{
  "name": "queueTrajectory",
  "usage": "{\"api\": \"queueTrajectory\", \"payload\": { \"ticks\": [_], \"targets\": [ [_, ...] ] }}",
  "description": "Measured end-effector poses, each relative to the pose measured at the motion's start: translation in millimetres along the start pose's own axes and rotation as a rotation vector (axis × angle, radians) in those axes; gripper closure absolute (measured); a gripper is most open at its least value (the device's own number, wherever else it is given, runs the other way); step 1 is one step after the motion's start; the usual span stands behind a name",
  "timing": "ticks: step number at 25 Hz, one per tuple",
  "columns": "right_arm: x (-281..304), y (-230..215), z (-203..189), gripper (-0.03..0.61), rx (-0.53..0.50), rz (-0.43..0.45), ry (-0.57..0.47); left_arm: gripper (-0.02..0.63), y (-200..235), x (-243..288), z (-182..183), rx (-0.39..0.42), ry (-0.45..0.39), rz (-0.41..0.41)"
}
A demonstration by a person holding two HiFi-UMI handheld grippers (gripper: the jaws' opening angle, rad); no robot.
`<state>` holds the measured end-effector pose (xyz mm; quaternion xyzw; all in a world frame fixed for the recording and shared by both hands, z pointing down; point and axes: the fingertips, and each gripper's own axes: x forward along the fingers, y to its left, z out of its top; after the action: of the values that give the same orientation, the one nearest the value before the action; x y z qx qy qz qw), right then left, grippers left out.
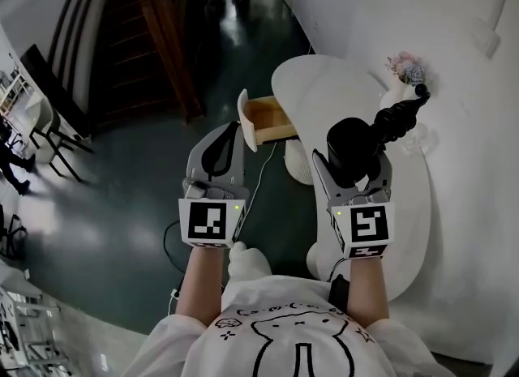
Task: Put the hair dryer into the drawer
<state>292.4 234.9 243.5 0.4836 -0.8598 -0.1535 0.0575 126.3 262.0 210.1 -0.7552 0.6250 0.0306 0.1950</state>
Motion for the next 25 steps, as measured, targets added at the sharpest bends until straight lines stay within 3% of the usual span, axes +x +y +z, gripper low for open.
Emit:
{"api": "queueTrajectory", "payload": {
  "ticks": [13,25],
  "targets": [
    [61.8,-4.9,-19.2,0.222,0.026,-0.034,0.059,0.595,59.6,44.3,-45.8,-0.044,0.038,0.03],
    [191.5,-10.1,-53.2,0.222,0.063,-0.081,0.148,0.595,146.9,142.2,-126.8,-0.092,0.084,0.002]
  ]
}}
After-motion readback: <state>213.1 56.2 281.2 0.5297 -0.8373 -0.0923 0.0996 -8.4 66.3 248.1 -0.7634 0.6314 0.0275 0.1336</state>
